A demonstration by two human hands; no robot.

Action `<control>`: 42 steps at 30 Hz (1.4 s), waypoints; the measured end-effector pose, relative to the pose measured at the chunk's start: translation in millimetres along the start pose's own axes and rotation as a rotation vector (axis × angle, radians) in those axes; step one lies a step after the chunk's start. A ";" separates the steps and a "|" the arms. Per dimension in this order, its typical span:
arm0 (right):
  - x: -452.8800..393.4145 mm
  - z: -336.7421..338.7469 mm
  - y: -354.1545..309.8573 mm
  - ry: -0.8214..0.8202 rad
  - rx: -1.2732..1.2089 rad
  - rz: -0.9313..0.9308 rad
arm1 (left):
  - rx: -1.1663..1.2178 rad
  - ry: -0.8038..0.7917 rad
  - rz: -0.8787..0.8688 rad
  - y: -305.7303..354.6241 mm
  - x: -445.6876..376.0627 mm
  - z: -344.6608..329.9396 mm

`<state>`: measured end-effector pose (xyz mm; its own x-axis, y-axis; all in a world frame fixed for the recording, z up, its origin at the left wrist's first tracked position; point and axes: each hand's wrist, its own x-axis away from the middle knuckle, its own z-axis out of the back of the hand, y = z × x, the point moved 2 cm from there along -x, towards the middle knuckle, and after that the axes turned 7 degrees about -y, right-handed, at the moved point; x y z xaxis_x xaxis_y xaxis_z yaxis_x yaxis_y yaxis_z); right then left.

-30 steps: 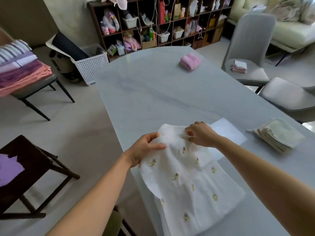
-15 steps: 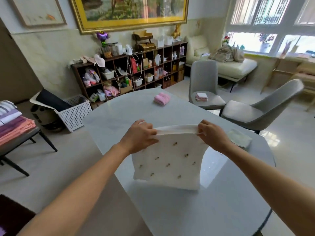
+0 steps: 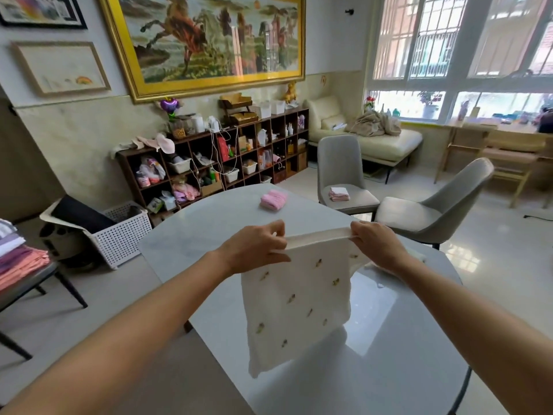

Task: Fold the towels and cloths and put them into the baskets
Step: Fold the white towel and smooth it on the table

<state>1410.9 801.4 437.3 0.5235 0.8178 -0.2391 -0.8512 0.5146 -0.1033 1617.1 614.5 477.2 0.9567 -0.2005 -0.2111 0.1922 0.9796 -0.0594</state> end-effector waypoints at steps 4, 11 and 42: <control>1.0 4.2 1.5 0.006 0.008 0.015 | 0.189 -0.068 0.313 -12.4 -4.9 -2.5; 4.0 6.1 4.0 0.018 -0.008 -0.060 | 0.284 -0.233 0.531 -28.6 -6.4 -13.8; 5.7 -43.2 -25.5 0.484 -1.242 -0.759 | 1.207 1.159 1.490 -44.3 32.8 -72.8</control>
<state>1434.0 781.8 396.8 0.9829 0.1834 -0.0149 -0.0198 0.0248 -0.9995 1624.1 563.3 401.9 0.0815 0.9861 0.1449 0.1118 -0.1535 0.9818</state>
